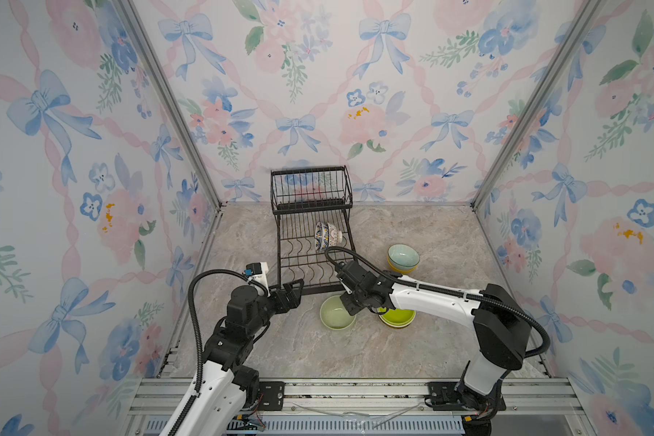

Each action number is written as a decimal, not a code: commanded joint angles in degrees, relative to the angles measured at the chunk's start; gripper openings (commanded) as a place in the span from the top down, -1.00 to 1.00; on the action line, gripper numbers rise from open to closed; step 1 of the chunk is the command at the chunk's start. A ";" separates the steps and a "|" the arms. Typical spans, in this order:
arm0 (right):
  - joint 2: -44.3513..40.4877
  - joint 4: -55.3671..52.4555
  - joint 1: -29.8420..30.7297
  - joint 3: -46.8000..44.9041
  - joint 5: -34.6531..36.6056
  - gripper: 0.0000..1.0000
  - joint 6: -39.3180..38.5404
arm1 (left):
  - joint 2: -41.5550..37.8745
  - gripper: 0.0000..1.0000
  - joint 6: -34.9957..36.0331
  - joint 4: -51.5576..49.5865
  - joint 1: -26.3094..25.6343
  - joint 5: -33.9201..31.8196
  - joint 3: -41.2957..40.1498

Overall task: Load bowls into a dish rack
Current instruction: Pick up the bowl from the center of the table, then place the bowl at the center of the table.

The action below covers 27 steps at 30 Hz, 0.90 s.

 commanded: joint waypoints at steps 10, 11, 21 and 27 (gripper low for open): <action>5.77 4.33 2.03 5.90 -6.94 0.78 3.78 | -0.90 -0.95 2.06 -2.81 -0.14 -1.74 2.12; 6.04 4.65 2.20 6.31 -7.26 0.77 3.92 | -0.96 -0.95 1.98 -2.75 -0.11 -1.69 1.95; 2.87 5.29 2.00 7.56 -6.60 0.11 4.69 | -0.98 -0.95 3.37 -3.51 -0.27 0.18 2.98; -4.05 4.40 -0.45 5.81 -7.83 -0.44 3.85 | -0.19 -0.95 3.76 -3.64 -0.36 2.28 4.33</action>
